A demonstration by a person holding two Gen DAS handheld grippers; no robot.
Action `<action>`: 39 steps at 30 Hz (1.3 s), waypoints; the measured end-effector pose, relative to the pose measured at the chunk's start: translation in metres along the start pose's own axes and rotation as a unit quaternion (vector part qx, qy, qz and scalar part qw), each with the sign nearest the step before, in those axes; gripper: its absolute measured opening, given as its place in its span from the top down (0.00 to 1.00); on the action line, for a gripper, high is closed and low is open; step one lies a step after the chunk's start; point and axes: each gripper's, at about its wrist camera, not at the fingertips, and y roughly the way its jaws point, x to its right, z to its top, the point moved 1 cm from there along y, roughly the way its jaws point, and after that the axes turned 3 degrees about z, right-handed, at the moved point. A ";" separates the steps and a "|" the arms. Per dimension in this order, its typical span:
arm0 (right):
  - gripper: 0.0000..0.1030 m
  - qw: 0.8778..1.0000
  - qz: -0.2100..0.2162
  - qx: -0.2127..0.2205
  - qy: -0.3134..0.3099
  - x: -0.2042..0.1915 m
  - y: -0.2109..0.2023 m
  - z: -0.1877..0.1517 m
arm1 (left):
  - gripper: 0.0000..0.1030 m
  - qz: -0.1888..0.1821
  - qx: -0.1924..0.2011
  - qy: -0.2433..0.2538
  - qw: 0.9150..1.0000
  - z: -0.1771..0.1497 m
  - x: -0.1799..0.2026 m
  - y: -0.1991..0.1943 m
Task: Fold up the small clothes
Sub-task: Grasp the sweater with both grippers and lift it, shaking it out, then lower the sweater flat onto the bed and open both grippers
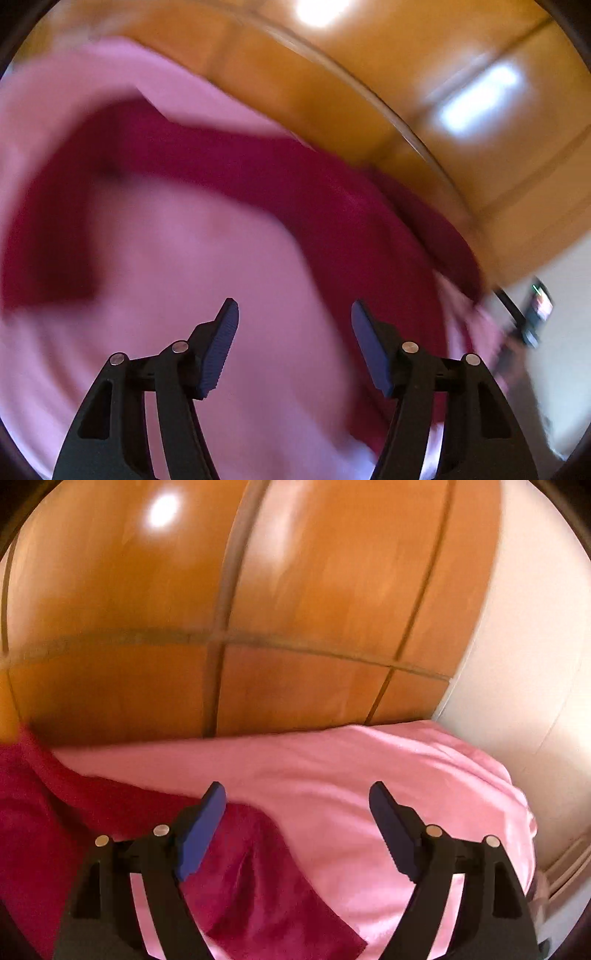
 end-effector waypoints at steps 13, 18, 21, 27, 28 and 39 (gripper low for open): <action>0.38 0.897 0.377 -0.231 0.023 -0.071 -0.092 -0.178 | 0.54 -0.117 -0.094 -0.065 0.987 -0.036 0.041 0.083; 0.91 0.904 0.369 -0.210 -0.054 -0.095 -0.115 -0.175 | 0.92 -0.085 -0.078 -0.028 0.993 -0.027 0.051 0.074; 0.92 0.908 0.377 -0.166 -0.076 -0.083 -0.142 -0.151 | 0.94 -0.091 -0.049 0.007 0.995 -0.015 0.057 0.038; 0.93 0.912 0.388 -0.103 -0.083 -0.019 -0.196 -0.111 | 0.95 -0.093 -0.025 0.010 0.995 0.014 0.044 -0.036; 0.93 0.912 0.387 -0.102 -0.087 -0.012 -0.200 -0.111 | 0.95 -0.089 -0.026 0.002 0.996 0.014 0.037 -0.045; 0.93 0.864 0.387 -0.283 -0.157 0.000 -0.182 -0.241 | 0.93 0.113 -0.103 0.041 0.987 -0.065 -0.013 -0.019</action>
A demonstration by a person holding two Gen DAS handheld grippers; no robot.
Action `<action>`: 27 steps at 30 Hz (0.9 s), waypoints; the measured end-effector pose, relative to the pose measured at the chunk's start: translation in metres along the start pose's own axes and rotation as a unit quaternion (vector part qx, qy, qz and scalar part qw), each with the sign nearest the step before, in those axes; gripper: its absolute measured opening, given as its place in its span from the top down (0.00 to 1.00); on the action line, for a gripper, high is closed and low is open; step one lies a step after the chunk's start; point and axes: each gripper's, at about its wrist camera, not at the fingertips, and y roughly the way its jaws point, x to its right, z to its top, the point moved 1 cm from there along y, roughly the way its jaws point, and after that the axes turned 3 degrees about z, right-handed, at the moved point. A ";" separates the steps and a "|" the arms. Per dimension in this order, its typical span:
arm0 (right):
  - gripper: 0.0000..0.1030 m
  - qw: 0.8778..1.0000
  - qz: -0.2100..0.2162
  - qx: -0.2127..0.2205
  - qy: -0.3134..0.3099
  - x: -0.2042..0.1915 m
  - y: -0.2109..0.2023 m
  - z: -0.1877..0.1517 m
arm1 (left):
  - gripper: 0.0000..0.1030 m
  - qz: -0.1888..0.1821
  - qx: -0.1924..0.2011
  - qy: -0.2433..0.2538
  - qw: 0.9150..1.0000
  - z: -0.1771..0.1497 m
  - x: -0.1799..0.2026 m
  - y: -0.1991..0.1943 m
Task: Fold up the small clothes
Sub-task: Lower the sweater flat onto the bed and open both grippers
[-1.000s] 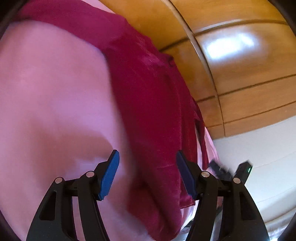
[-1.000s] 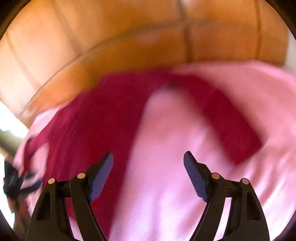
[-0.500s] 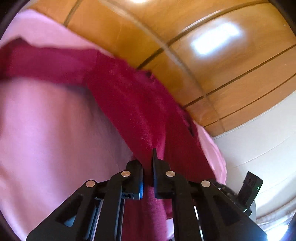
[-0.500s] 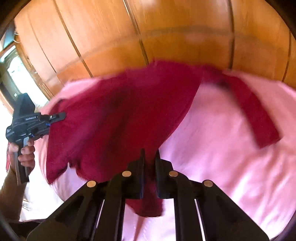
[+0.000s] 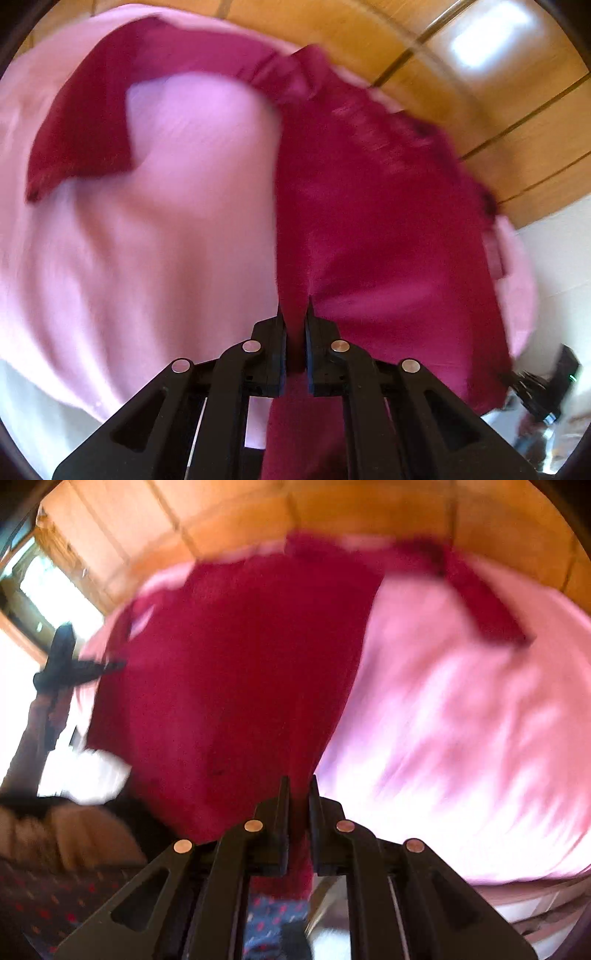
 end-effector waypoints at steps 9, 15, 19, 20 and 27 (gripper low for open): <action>0.39 0.960 -0.210 0.162 0.089 0.090 -0.049 0.060 | 0.65 0.080 0.122 -0.001 0.989 0.000 0.016 -0.028; 0.41 0.941 -0.304 0.143 0.046 0.137 -0.001 0.109 | 0.65 0.068 0.134 0.039 0.988 0.001 0.059 -0.016; 0.52 0.938 -0.317 0.133 0.047 0.157 0.024 0.118 | 0.65 0.064 0.115 0.065 0.989 0.000 0.084 0.003; 0.82 0.936 -0.325 0.127 0.046 0.159 0.023 0.121 | 0.65 0.064 0.111 0.075 0.989 -0.001 0.091 0.007; 0.95 0.926 -0.312 0.207 0.036 0.132 -0.076 0.104 | 0.65 0.068 0.106 0.111 0.986 -0.001 0.112 0.020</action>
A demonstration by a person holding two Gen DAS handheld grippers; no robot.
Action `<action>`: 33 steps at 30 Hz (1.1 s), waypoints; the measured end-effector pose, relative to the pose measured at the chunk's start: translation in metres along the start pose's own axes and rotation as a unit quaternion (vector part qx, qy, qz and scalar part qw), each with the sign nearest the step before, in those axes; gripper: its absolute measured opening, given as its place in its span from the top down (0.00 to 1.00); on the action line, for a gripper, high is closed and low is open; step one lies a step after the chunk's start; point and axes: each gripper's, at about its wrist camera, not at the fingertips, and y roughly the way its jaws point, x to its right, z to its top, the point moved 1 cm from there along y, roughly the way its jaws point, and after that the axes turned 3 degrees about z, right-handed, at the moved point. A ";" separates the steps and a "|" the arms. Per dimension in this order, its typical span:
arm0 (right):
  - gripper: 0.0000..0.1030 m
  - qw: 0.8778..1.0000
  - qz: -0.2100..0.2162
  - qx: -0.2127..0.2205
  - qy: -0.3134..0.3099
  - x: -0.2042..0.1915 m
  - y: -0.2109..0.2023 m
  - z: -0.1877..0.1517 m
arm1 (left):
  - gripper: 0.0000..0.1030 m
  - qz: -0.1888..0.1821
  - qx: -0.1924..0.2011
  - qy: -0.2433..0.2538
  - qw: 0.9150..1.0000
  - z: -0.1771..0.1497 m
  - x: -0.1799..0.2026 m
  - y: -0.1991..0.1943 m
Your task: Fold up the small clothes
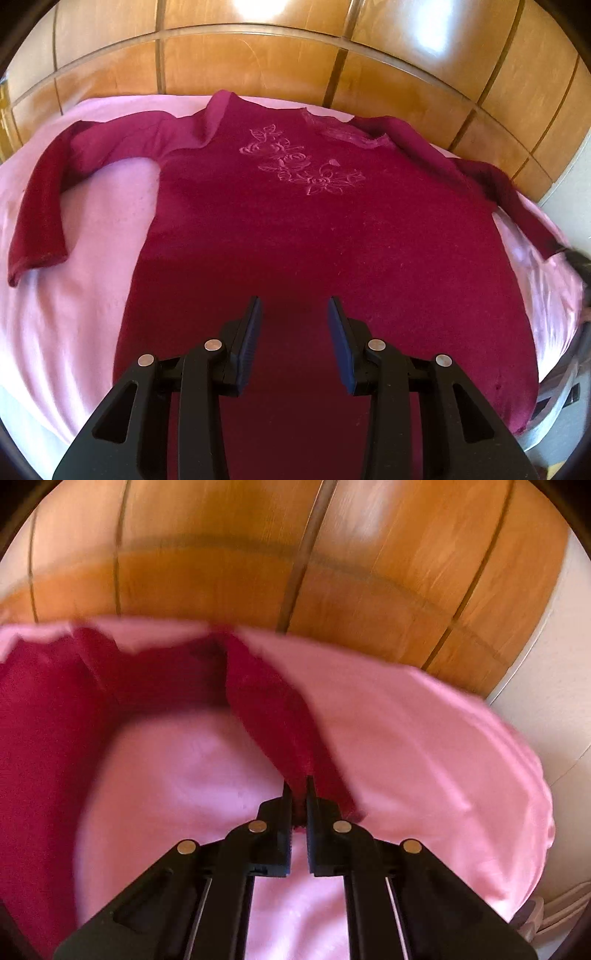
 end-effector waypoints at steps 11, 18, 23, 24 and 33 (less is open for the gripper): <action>0.95 0.984 -0.082 0.062 0.145 0.138 -0.060 0.049 | 0.65 0.000 -0.014 0.012 1.000 0.009 0.011 0.019; 0.95 0.964 -0.219 -0.091 0.120 0.177 0.090 0.034 | 0.65 0.011 -0.015 -0.014 1.000 0.011 -0.006 0.015; 0.54 0.959 -0.206 -0.112 0.161 0.158 0.128 0.012 | 0.65 0.056 -0.012 -0.078 0.995 0.008 -0.060 -0.002; 0.44 0.964 -0.197 -0.094 0.153 0.143 0.118 0.014 | 0.65 0.070 -0.007 -0.095 0.993 0.007 -0.075 -0.007; 0.07 0.999 0.009 0.009 0.052 -0.045 0.050 0.034 | 0.42 0.096 0.021 -0.377 0.921 -0.029 -0.244 -0.051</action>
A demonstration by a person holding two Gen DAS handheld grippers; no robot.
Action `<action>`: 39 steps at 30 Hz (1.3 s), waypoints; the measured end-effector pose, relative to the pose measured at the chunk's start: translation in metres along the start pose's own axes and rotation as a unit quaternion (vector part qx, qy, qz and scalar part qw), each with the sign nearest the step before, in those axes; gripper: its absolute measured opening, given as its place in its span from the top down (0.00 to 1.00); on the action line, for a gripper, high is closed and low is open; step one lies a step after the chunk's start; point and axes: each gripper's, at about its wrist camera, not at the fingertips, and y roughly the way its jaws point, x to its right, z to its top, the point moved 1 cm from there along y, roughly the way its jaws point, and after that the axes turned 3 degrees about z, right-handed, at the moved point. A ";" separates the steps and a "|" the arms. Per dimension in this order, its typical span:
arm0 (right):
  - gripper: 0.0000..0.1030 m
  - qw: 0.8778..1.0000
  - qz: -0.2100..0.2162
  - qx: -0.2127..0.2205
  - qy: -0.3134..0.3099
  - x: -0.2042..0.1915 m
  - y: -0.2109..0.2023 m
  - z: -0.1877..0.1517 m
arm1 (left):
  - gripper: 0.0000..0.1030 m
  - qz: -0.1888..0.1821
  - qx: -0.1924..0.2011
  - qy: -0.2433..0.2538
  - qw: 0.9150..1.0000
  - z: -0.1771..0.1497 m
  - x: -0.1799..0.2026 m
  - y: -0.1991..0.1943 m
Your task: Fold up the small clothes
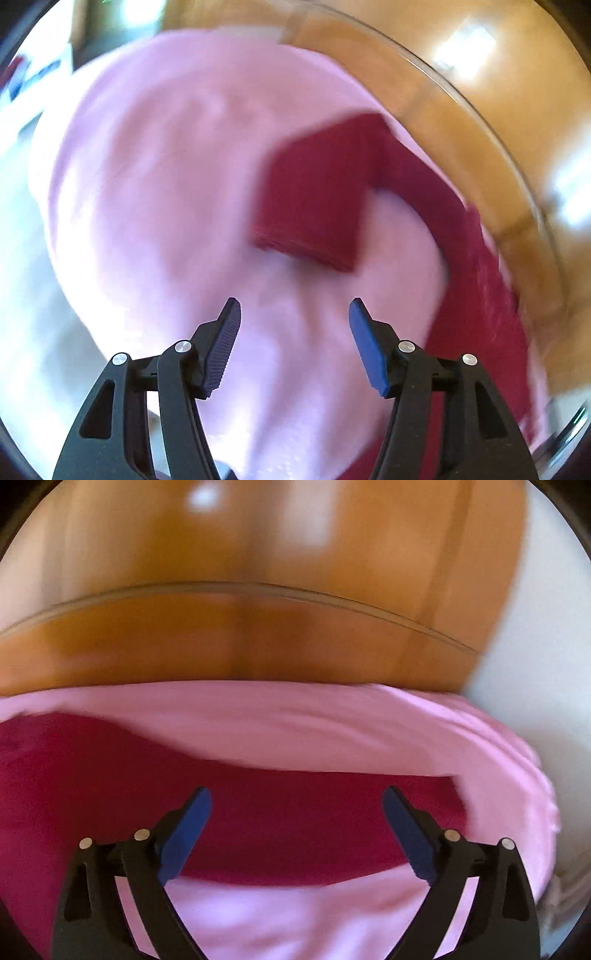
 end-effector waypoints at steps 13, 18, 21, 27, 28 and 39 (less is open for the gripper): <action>0.07 0.984 0.164 -0.026 -0.070 -0.197 0.005 -0.038 | 0.25 0.079 0.078 0.112 0.988 0.006 0.030 0.011; 0.04 0.984 0.158 -0.055 -0.056 -0.202 0.026 -0.049 | 0.25 0.170 0.123 0.325 0.922 -0.023 0.077 0.041; 0.02 0.984 0.164 -0.057 -0.047 -0.198 0.028 -0.045 | 0.47 0.162 0.115 0.338 0.920 -0.017 0.078 0.058; 0.02 0.985 0.156 -0.052 -0.053 -0.204 0.029 -0.046 | 0.93 0.066 0.107 0.230 0.965 0.044 0.065 0.025; 0.02 0.985 0.156 -0.052 -0.053 -0.203 0.029 -0.046 | 0.94 0.044 0.104 0.211 0.971 0.056 0.060 0.016; 0.02 0.986 0.144 -0.051 -0.060 -0.204 0.027 -0.046 | 0.95 -0.063 0.062 -0.005 0.996 0.211 -0.006 -0.013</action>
